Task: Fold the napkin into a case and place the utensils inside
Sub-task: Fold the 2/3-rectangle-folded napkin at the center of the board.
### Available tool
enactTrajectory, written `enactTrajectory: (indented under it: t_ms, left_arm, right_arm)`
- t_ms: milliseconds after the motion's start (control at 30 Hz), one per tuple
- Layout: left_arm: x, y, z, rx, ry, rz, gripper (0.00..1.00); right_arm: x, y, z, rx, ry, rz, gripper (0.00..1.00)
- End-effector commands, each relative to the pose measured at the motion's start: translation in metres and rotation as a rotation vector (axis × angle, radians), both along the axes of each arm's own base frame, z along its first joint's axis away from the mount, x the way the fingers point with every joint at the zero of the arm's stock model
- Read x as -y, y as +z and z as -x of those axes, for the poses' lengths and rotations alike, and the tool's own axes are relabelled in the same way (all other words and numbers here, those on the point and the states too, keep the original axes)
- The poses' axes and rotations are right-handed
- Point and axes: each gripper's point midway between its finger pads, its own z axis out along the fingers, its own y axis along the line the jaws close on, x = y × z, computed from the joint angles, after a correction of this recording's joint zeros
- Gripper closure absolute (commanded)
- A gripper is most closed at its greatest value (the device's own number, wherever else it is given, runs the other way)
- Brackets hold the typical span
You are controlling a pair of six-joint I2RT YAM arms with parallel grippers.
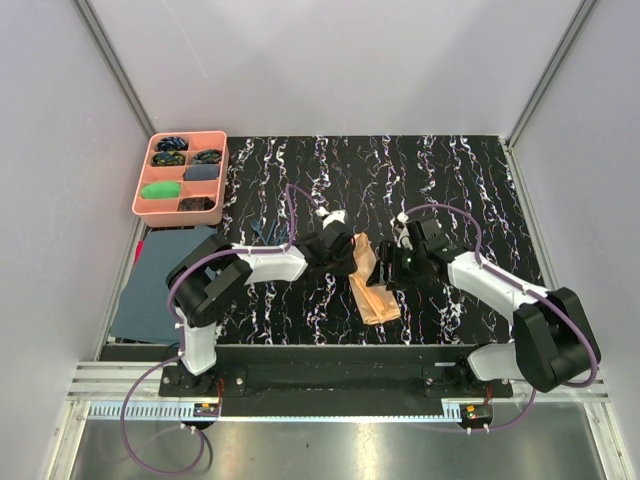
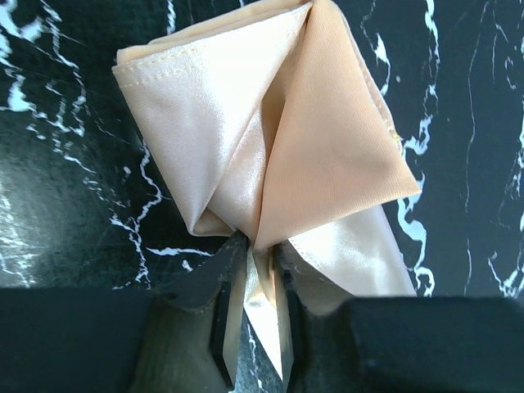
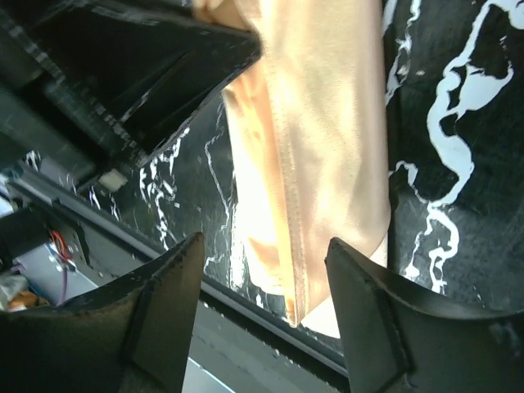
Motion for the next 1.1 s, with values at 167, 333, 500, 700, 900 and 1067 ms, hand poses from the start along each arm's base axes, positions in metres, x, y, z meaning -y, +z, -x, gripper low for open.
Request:
enactTrajectory:
  t_ms: [167, 333, 500, 700, 900, 1067]
  left_arm:
    - [-0.004, -0.012, 0.023, -0.140, -0.036, 0.030, 0.79]
    - [-0.006, -0.013, 0.021, -0.176, -0.033, 0.053, 0.81]
    - [-0.005, -0.009, 0.017, -0.182, -0.036, 0.074, 0.81]
    - [-0.004, -0.009, 0.019, -0.188, -0.048, 0.083, 0.82]
    - [-0.005, -0.009, 0.020, -0.189, -0.049, 0.086, 0.83]
    - [-0.005, -0.009, 0.019, -0.193, -0.047, 0.087, 0.83]
  right_arm:
    - [0.005, 0.009, 0.014, 0.062, 0.077, 0.164, 0.28]
    - [0.004, 0.003, 0.025, 0.025, 0.089, 0.250, 0.36]
    - [-0.002, -0.011, 0.027, 0.023, 0.108, 0.329, 0.44]
    - [-0.007, -0.018, 0.020, 0.068, 0.142, 0.430, 0.41]
    - [-0.008, -0.031, 0.023, 0.066, 0.153, 0.514, 0.49]
    - [-0.014, -0.033, 0.027, 0.102, 0.171, 0.569, 0.52]
